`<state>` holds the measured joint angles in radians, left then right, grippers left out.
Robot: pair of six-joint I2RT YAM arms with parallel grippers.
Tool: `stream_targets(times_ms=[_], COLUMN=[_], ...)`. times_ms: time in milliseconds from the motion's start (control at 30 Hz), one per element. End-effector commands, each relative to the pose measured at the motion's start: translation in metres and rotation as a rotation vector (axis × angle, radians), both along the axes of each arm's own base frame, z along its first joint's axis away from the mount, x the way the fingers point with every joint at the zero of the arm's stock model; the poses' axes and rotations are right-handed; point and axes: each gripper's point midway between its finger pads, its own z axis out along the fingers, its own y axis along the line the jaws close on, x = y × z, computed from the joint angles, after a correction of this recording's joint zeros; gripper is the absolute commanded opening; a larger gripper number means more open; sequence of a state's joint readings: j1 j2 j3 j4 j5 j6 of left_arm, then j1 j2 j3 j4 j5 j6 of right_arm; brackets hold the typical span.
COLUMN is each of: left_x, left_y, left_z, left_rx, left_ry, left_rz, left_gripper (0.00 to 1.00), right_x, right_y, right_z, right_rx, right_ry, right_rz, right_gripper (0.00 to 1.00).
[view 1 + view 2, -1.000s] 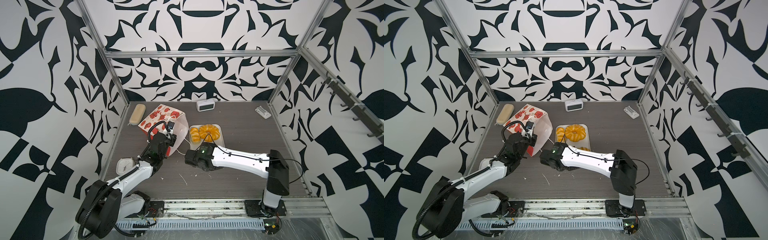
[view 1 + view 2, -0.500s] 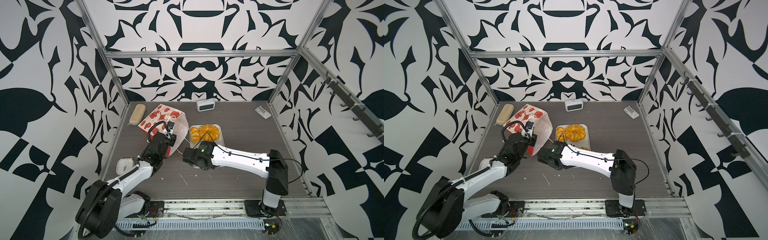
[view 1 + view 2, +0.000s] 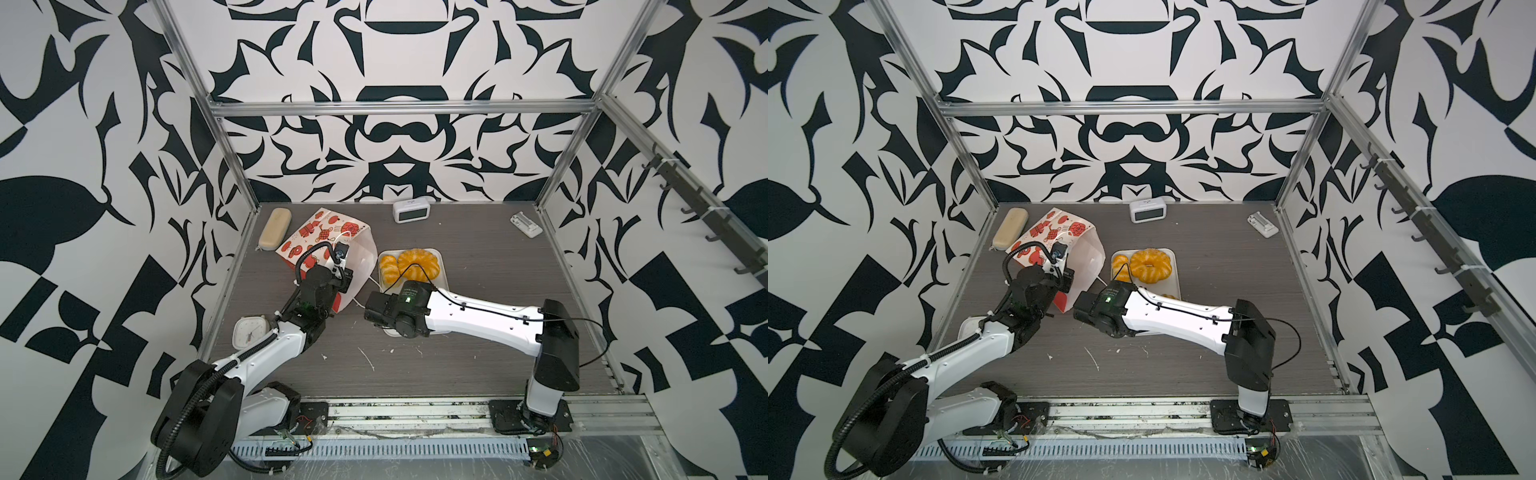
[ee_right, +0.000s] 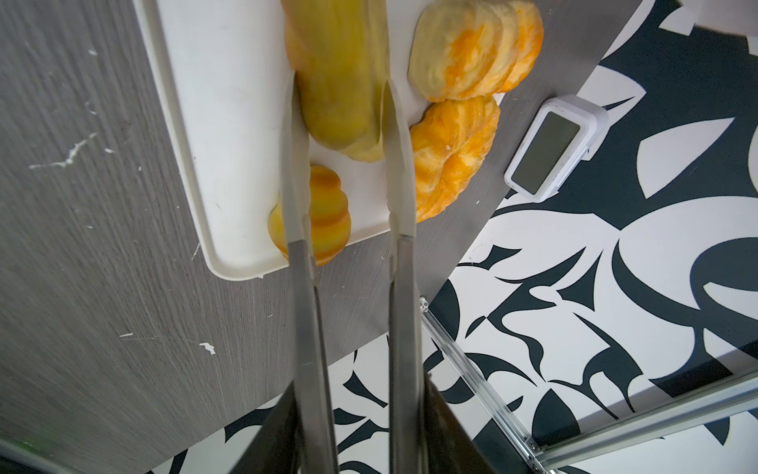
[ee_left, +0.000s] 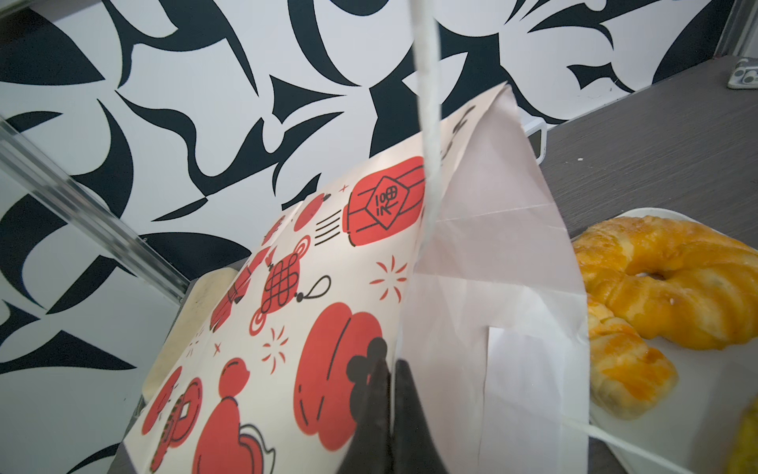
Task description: Take the fake bread out of the paper bag
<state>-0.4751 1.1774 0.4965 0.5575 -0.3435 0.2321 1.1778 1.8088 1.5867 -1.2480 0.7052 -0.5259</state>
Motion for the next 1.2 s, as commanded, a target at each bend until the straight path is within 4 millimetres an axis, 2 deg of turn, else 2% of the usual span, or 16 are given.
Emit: stream_targets(times_ms=[0,633,867,1167], left_x=[-0.001,-0.001,-0.001,-0.002], left_y=[0.001,0.002,0.002,0.004], left_z=[0.006,0.007,0.007,0.008], left_rx=[-0.033,-0.035,-0.035,-0.034], left_ry=[-0.028,-0.030,-0.030,-0.034], left_rz=[0.000,-0.002,-0.002,0.006], left_gripper=[0.04,0.04,0.04,0.04], right_x=[0.003,0.007,0.010,0.021], right_y=[0.003,-0.008,-0.008,0.005], right_z=[0.023,0.044,0.042,0.044], right_rx=[0.081,0.091,0.096,0.140], right_ry=[-0.048,-0.119,-0.128,-0.165], right_rz=[-0.016,-0.043,-0.047,-0.024], right_gripper=[0.46,0.48,0.48,0.47])
